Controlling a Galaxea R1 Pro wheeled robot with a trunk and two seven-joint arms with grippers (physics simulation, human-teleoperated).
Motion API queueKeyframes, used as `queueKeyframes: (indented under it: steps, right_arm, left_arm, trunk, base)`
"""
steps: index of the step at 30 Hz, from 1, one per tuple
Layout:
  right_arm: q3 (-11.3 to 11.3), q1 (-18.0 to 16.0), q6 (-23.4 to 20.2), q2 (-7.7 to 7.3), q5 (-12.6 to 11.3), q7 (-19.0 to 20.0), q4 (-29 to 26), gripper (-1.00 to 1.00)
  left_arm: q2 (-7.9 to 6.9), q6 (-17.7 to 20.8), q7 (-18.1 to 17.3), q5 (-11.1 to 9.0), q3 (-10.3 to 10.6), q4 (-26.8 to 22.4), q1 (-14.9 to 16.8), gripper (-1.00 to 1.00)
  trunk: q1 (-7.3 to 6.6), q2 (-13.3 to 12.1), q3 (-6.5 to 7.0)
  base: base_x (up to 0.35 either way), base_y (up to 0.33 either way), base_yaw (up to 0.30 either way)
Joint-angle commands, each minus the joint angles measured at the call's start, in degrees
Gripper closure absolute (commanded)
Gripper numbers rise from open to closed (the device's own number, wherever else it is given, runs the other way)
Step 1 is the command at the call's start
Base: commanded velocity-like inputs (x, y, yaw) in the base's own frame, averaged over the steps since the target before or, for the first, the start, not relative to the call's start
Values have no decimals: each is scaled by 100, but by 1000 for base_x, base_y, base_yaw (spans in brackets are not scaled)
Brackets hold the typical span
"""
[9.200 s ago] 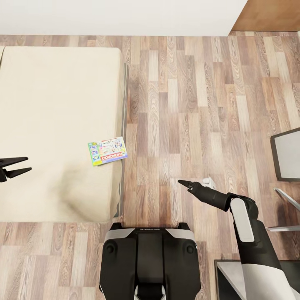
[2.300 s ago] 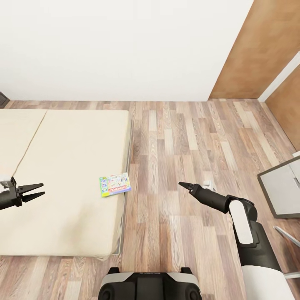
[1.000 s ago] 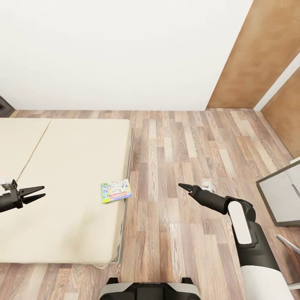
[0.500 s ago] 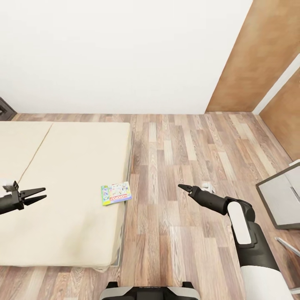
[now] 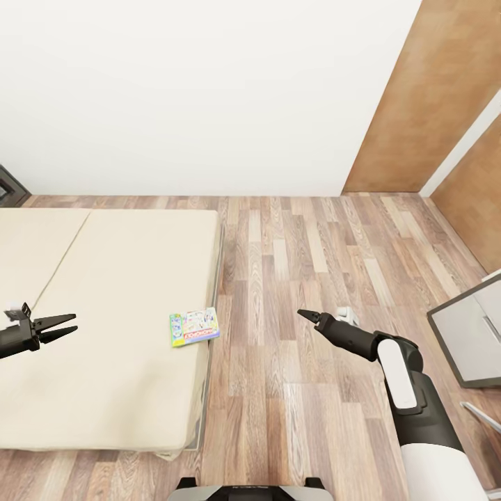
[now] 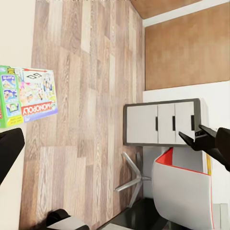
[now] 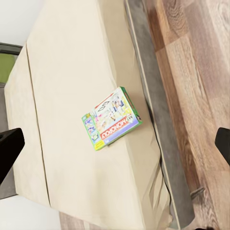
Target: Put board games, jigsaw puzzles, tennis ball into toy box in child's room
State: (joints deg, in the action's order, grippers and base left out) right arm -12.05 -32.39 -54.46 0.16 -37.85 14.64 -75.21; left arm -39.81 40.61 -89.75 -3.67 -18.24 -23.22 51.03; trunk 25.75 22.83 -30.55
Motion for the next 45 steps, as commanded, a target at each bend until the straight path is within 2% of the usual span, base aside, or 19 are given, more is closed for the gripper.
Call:
queueKeyframes:
  steps: [1,16,37,45]
  right_arm:
    - [-11,-4,-11,2,48,54,9,-100]
    - [5,-4,59,7,46,49,114,-100]
    - [12,1,391,2,52,63,652,-100]
    - [18,277,586,2,52,65,886,-100]
  left_arm:
    - [-1,61,-25,9,-4,2,4,-100]
    - [1,59,-25,16,-4,3,3,-100]
    - [7,52,-25,0,-4,2,-55,-100]
    - [8,52,-25,-1,-4,2,-63,-100]
  trunk:
    - [3,9,2]
    - [3,9,143]
    - [3,9,340]
    - [3,9,415]
  base:
    - [0,0,0]
    - [0,0,0]
    - [0,0,0]
    - [0,0,0]
